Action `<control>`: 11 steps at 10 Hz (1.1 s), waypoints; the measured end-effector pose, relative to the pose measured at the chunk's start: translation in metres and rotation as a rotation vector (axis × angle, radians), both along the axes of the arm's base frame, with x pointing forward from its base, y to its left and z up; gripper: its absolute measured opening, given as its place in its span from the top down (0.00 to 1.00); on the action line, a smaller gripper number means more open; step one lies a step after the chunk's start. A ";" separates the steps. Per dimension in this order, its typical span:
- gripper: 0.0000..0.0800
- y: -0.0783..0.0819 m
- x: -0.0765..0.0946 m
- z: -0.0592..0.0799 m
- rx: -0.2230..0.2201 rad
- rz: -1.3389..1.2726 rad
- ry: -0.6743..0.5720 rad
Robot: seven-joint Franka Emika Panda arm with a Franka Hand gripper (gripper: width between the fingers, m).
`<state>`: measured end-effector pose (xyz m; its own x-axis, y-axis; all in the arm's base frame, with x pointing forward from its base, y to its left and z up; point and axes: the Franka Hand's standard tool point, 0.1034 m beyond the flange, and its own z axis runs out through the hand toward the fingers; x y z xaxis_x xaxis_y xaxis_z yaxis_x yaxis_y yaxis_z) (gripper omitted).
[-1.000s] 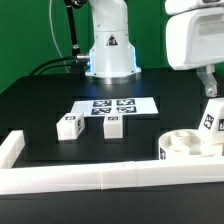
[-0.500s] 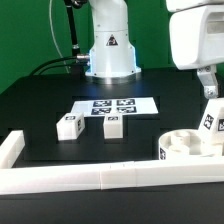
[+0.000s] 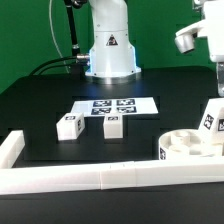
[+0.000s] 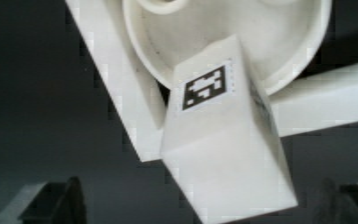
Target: Assemble stool
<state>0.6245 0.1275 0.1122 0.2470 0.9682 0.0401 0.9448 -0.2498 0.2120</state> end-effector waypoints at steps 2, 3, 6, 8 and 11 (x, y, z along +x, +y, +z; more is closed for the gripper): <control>0.19 -0.003 0.000 0.000 -0.034 0.112 0.000; 0.19 -0.002 0.001 -0.001 -0.071 0.207 -0.006; 0.19 0.000 0.001 -0.012 -0.164 0.385 0.012; 0.19 -0.002 -0.003 -0.024 -0.167 0.389 0.030; 0.19 -0.007 -0.003 -0.029 -0.167 0.381 0.038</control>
Offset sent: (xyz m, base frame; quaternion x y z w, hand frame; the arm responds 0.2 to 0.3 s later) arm -0.0017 0.0074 -0.0078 -0.0594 -0.0475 -0.3177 0.9451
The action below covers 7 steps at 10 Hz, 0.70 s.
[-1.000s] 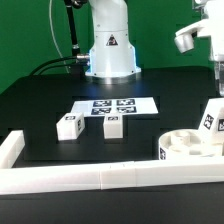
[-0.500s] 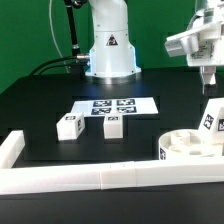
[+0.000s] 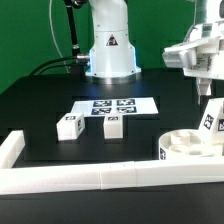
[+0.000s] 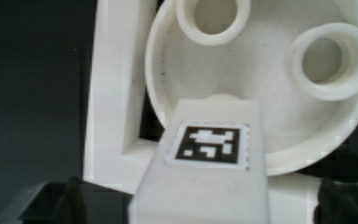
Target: Assemble stool
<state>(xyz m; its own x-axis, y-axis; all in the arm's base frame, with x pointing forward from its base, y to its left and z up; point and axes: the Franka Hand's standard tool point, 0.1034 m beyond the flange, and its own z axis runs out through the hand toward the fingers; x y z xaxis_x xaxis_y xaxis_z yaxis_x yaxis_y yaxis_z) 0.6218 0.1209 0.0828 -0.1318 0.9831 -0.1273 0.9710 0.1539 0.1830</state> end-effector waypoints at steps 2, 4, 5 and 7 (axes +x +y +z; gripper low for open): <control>0.35 -0.001 0.000 0.000 0.000 -0.001 0.000; 0.52 -0.001 0.001 0.001 0.001 -0.001 -0.002; 0.56 -0.001 0.001 0.001 0.000 -0.001 -0.002; 0.56 -0.001 0.001 0.001 0.008 -0.035 -0.006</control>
Offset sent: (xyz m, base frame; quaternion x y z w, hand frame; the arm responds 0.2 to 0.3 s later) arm 0.0000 0.0000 0.0000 0.0000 0.0000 0.0000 1.0000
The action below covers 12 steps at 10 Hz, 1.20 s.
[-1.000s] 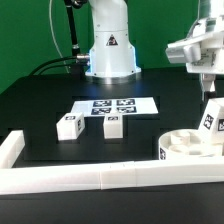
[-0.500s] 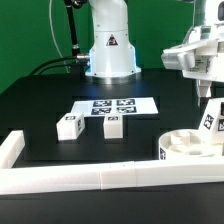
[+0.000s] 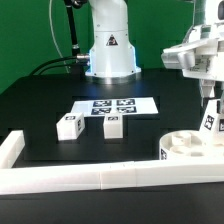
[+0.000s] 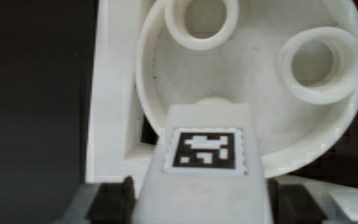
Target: Assemble stool
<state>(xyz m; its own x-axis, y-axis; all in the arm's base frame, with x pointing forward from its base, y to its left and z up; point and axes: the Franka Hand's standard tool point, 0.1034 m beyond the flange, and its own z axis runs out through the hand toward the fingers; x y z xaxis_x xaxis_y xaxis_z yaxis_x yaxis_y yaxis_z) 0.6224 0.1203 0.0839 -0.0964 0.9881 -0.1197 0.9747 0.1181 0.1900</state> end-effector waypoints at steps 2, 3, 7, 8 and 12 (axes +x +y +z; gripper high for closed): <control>0.56 0.004 -0.001 0.000 0.043 -0.183 -0.019; 0.56 0.006 -0.001 0.000 0.070 -0.302 -0.031; 0.56 0.008 -0.002 0.000 0.184 -0.761 -0.046; 0.56 0.008 -0.002 0.000 0.209 -0.843 -0.045; 0.57 0.008 -0.001 0.000 0.259 -1.080 -0.060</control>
Offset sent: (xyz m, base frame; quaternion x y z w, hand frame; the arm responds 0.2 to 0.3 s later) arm -0.0001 0.0020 -0.0040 -0.0020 0.0011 0.3052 0.9523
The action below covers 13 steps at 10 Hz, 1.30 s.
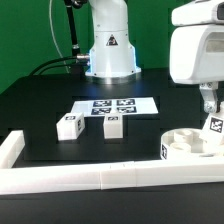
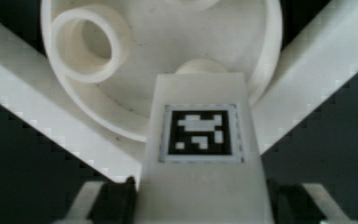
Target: Assemble stool
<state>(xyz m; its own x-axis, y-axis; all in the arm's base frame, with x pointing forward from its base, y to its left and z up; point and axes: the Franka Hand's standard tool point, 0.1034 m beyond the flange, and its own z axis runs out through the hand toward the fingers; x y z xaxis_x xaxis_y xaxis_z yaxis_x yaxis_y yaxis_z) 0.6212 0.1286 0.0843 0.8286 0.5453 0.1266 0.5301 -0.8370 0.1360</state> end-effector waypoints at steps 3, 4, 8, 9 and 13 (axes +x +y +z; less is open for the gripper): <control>0.57 -0.001 -0.001 -0.001 0.120 -0.333 -0.048; 0.57 -0.002 -0.001 -0.002 0.168 -0.457 -0.064; 0.57 -0.006 0.000 -0.003 0.245 -0.717 -0.076; 0.57 -0.007 0.000 -0.003 0.257 -0.763 -0.073; 0.57 -0.008 -0.004 -0.004 0.340 -1.142 -0.061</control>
Offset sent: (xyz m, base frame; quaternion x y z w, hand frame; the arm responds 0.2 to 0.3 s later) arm -0.0139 -0.0010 -0.0058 0.0399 0.0478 0.3098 0.9487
